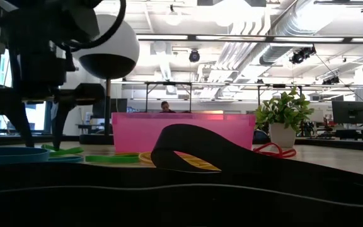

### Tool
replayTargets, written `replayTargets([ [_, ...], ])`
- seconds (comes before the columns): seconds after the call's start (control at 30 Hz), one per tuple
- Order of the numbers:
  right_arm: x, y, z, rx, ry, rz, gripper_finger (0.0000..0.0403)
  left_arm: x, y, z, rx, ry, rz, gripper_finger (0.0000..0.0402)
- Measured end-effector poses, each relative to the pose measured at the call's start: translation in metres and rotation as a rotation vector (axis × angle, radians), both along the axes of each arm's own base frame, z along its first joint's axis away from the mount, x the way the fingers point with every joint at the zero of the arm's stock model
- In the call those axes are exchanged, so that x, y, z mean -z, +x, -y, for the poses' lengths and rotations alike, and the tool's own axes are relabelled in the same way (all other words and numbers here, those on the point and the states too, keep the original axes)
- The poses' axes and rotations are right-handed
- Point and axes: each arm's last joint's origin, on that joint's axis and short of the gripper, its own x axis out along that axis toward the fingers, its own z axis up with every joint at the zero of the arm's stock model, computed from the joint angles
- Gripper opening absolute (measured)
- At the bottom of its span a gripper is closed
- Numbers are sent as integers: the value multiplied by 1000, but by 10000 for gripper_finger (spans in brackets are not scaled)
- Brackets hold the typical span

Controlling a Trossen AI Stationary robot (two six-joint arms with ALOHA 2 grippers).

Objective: Pick and place rubber bands into bin
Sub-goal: Put the green rubber band into the red bin

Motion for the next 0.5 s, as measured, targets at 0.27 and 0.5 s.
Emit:
replayTargets([
  [0.27,0,0,1,-2,-14,-1,138,4,0,-2,-46,-13,-36,114],
  [0.5,0,0,1,-3,-9,-5,138,5,-2,-18,-134,-119,-83,18],
])
